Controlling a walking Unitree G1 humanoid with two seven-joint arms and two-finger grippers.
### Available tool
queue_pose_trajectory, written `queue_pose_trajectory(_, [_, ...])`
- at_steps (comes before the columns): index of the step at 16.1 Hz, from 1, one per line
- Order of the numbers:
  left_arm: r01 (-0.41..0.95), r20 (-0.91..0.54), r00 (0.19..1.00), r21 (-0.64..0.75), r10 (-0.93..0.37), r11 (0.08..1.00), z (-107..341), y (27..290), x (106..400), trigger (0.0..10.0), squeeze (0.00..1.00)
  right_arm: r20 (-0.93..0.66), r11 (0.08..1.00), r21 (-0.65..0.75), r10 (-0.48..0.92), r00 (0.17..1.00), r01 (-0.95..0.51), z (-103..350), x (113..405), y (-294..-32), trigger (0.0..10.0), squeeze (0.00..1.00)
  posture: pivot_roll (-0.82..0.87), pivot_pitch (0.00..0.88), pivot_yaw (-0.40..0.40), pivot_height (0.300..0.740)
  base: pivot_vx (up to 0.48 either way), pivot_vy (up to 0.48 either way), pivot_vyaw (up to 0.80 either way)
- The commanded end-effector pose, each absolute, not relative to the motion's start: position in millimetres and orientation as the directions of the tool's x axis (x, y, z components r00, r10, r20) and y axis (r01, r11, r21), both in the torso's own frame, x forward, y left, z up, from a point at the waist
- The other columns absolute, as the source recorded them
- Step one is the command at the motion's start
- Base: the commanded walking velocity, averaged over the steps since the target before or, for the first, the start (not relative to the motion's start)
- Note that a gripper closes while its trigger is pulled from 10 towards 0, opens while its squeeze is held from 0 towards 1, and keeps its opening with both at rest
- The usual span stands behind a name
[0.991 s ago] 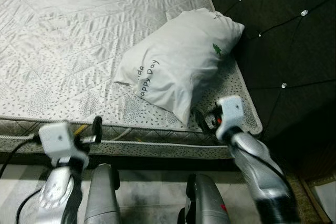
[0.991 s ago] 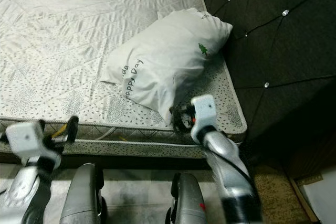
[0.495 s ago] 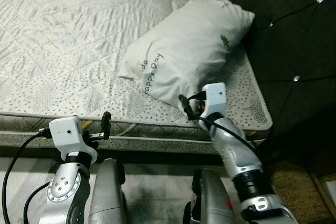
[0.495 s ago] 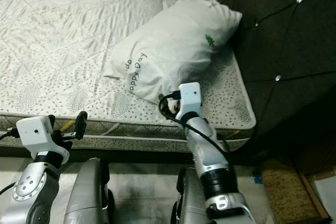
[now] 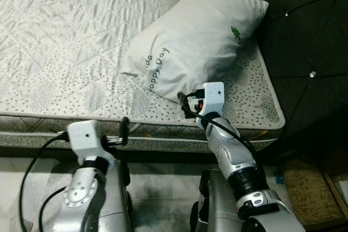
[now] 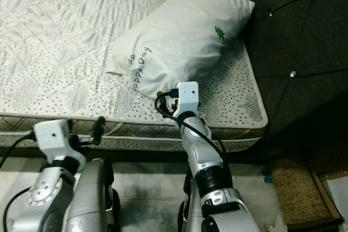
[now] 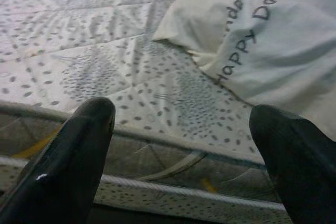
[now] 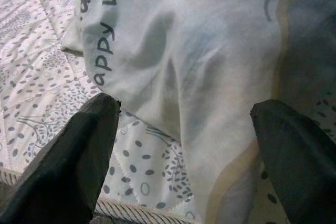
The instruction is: Clean up the room
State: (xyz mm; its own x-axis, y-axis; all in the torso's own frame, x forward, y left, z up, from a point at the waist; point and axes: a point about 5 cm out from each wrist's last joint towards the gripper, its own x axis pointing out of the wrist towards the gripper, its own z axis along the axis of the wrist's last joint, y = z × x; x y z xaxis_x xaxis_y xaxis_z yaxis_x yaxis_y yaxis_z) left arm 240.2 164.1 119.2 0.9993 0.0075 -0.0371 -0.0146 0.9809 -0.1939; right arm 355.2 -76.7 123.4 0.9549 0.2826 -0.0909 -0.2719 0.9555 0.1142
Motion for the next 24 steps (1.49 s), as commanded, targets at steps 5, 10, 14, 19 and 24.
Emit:
queue_pose_trajectory(5, [-0.001, -0.015, 1.0, -0.212, -0.003, 0.977, 122.9, 166.0, 240.0, 10.0, 0.0, -0.091, 0.958, 0.117, 0.274, 0.957, -0.263, 119.1, 356.1, -85.3, 10.0, 0.0, 0.06, 0.262, -0.099, 0.545, 0.0, 0.0, 0.09])
queue_pose_trajectory(10, [0.019, 0.004, 1.0, -0.228, -0.019, 0.973, 124.3, 162.8, 243.2, 10.0, 0.0, -0.075, 0.956, 0.097, 0.286, 0.955, -0.278, 119.6, 357.4, -90.1, 10.0, 0.0, 0.05, 0.241, -0.106, 0.545, 0.154, 0.0, 0.0])
queue_pose_trajectory(14, [0.024, 0.011, 1.0, -0.229, -0.022, 0.973, 124.8, 162.7, 244.5, 10.0, 0.0, -0.062, 0.952, 0.078, 0.302, 0.951, -0.297, 118.9, 356.8, -90.9, 10.0, 0.0, 0.05, 0.232, -0.106, 0.545, 0.257, 0.0, 0.0])
queue_pose_trajectory(19, [0.026, 0.017, 1.0, -0.228, -0.022, 0.973, 125.8, 162.5, 245.5, 10.0, 0.0, -0.056, 0.952, 0.073, 0.301, 0.952, -0.296, 119.1, 358.0, -93.7, 10.0, 0.0, 0.05, 0.236, -0.104, 0.545, 0.258, 0.0, 0.0])
queue_pose_trajectory(24, [0.014, 0.004, 1.0, -0.242, -0.014, 0.97, 123.5, 161.0, 246.7, 10.0, 0.0, -0.029, 0.942, 0.03, 0.334, 0.942, -0.334, 119.2, 354.9, -89.4, 10.0, 0.0, 0.05, 0.24, -0.103, 0.545, 0.104, 0.0, 0.24])
